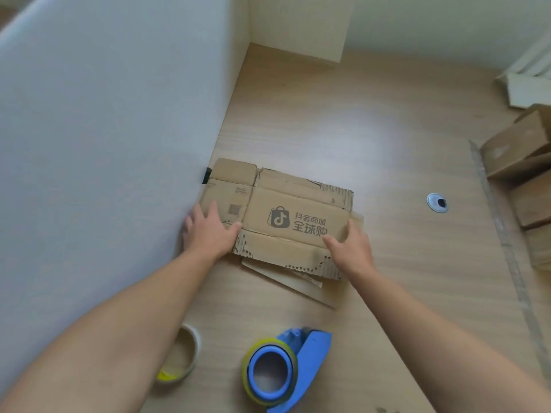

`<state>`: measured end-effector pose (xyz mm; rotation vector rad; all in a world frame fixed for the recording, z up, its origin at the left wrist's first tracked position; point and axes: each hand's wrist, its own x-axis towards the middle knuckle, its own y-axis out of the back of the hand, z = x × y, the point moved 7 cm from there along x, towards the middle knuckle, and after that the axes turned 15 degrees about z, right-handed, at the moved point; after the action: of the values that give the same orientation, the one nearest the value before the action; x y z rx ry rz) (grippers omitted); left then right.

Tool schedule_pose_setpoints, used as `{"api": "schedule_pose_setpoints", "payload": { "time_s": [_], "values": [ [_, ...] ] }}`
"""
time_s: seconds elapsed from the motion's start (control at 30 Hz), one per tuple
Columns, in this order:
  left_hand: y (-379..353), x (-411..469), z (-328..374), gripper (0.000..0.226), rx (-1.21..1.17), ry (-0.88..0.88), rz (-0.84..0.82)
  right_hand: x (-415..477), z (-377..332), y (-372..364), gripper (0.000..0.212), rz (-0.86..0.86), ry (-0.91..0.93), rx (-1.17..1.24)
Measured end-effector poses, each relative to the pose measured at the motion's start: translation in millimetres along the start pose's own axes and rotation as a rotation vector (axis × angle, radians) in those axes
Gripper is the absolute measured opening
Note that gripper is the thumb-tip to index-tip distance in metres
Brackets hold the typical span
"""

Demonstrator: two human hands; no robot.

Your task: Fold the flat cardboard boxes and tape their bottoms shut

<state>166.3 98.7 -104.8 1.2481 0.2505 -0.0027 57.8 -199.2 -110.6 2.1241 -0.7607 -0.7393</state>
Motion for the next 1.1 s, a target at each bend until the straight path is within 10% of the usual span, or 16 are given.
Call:
{"api": "schedule_pose_setpoints", "payload": {
  "time_s": [0.53, 0.7, 1.1],
  "values": [
    [-8, -38, 16, 0.093, -0.414, 0.179, -0.116, 12, 74, 52, 0.038, 0.067, -0.332, 0.464],
    [3, -72, 56, 0.131, -0.603, -0.024, -0.135, -2, 89, 80, 0.038, 0.058, -0.303, 0.685],
    [29, -238, 180, 0.125, -0.804, -0.451, -0.335, -24, 175, 212, 0.064, -0.09, -0.07, 0.972]
  ]
}}
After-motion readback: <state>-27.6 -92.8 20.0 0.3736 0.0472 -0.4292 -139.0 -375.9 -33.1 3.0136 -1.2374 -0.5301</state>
